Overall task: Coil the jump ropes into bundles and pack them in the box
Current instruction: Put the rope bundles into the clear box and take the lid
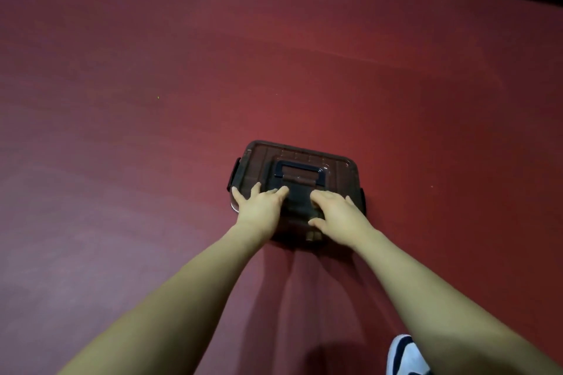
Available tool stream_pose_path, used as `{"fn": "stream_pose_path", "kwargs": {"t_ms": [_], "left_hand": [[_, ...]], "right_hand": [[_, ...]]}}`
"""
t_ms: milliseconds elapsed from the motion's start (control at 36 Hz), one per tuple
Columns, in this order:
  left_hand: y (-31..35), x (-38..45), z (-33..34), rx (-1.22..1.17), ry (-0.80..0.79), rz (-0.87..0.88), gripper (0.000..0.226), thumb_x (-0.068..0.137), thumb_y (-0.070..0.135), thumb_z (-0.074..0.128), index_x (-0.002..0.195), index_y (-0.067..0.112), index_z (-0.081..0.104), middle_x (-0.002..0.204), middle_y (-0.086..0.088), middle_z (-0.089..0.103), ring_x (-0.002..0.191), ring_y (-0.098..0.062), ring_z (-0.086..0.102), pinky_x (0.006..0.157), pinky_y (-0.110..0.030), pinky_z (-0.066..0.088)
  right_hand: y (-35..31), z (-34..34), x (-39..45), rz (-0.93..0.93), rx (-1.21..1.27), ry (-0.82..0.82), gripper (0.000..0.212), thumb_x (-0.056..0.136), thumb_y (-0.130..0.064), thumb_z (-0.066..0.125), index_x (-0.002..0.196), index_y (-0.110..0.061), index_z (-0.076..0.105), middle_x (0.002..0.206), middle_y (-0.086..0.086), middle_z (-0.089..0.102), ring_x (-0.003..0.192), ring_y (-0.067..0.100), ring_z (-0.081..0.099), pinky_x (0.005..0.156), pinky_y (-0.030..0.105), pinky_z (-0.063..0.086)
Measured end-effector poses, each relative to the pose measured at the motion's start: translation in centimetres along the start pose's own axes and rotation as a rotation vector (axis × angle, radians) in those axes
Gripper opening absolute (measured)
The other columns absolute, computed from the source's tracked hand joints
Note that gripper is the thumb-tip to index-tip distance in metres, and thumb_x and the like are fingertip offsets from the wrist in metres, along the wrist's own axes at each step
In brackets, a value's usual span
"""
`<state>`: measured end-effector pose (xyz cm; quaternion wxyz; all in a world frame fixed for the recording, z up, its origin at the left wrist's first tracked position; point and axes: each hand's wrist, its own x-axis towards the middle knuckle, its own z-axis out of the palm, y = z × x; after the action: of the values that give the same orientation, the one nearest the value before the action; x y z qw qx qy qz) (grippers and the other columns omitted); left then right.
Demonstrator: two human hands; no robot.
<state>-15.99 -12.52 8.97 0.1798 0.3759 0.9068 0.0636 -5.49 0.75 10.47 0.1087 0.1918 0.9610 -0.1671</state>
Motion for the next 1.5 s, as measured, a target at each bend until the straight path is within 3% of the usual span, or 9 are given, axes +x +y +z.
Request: {"fn": "stream_pose_path", "kwargs": {"t_ms": [444,639,750,833,917,1028,1111,1333,1500], "left_hand": [[-0.8,-0.1,1.2,0.044,-0.031,0.033,0.042,0.089,-0.001,0.050,0.123,0.021,0.039,0.139,0.005,0.048,0.143,-0.032,0.014,0.108,-0.068,0.007],[-0.7,0.3,0.3,0.035,-0.091,0.045,0.025,0.088,0.024,0.054,0.110,0.020,0.043,0.120,0.004,0.060,0.139,-0.029,0.023,0.106,-0.066,0.016],[0.3,0.2,-0.5,0.081,-0.054,0.021,0.028,0.089,0.032,0.045,0.112,0.017,0.046,0.120,-0.003,0.060,0.124,-0.031,0.038,0.105,-0.053,0.026],[1.2,0.8,0.3,0.102,0.050,0.029,0.037,0.093,0.036,0.042,0.124,0.016,0.042,0.134,-0.004,0.050,0.128,-0.032,0.036,0.107,-0.049,0.025],[2.3,1.4,1.0,0.096,0.042,0.054,0.050,0.097,0.042,0.039,0.140,0.019,0.032,0.155,-0.001,0.023,0.142,-0.034,0.015,0.111,-0.056,0.016],[4.2,2.5,1.4,0.057,-0.069,0.037,0.060,0.098,0.047,0.034,0.151,0.027,0.014,0.160,0.002,0.002,0.144,-0.038,-0.005,0.112,-0.062,0.004],[5.0,3.2,1.6,0.015,-0.139,-0.015,0.060,0.098,0.048,0.031,0.152,0.034,0.008,0.160,0.005,-0.006,0.144,-0.040,-0.008,0.109,-0.067,0.000],[5.2,4.0,1.1,0.057,-0.211,-0.034,0.060,0.098,0.050,0.034,0.151,0.037,0.009,0.160,0.008,-0.007,0.144,-0.040,-0.003,0.107,-0.069,0.006],[5.3,3.9,1.1,0.072,-0.224,-0.040,0.060,0.098,0.051,0.031,0.151,0.038,0.007,0.159,0.009,-0.008,0.145,-0.039,-0.003,0.108,-0.068,0.006]], "right_hand": [[-0.6,1.0,-0.2,0.007,-0.095,0.017,0.028,0.086,-0.028,0.064,0.090,-0.023,0.037,0.109,-0.004,0.056,0.111,0.021,0.049,0.099,0.046,0.038],[0.0,1.4,0.2,0.016,-0.094,0.024,0.029,0.085,-0.036,0.064,0.089,-0.023,0.038,0.110,-0.006,0.055,0.110,0.020,0.048,0.094,0.042,0.037],[0.4,1.1,0.4,0.002,-0.067,0.068,0.021,0.091,-0.041,0.052,0.093,-0.021,0.046,0.109,-0.003,0.056,0.107,0.021,0.051,0.086,0.036,0.036],[1.1,1.3,0.5,0.029,-0.034,0.207,0.019,0.095,-0.030,0.046,0.106,-0.015,0.051,0.115,0.001,0.055,0.110,0.024,0.049,0.090,0.035,0.036],[2.3,1.9,1.0,0.209,-0.092,0.334,0.032,0.094,-0.024,0.048,0.123,-0.010,0.045,0.132,0.007,0.044,0.122,0.028,0.040,0.101,0.038,0.032],[4.0,2.3,1.9,0.569,-0.021,0.251,0.056,0.096,-0.030,0.045,0.141,-0.004,0.026,0.147,0.020,0.028,0.136,0.036,0.028,0.114,0.050,0.014],[5.3,2.4,2.7,0.706,0.123,0.134,0.061,0.099,-0.038,0.034,0.145,-0.001,0.017,0.147,0.022,0.031,0.135,0.037,0.032,0.114,0.051,0.014],[4.7,2.8,2.9,0.716,0.142,0.261,0.054,0.099,-0.034,0.040,0.136,0.005,0.031,0.136,0.021,0.035,0.125,0.034,0.038,0.104,0.042,0.027],[5.2,2.5,2.7,0.644,0.061,0.194,0.042,0.103,-0.029,0.030,0.131,0.002,0.036,0.128,0.018,0.048,0.110,0.033,0.057,0.092,0.040,0.037]]}}
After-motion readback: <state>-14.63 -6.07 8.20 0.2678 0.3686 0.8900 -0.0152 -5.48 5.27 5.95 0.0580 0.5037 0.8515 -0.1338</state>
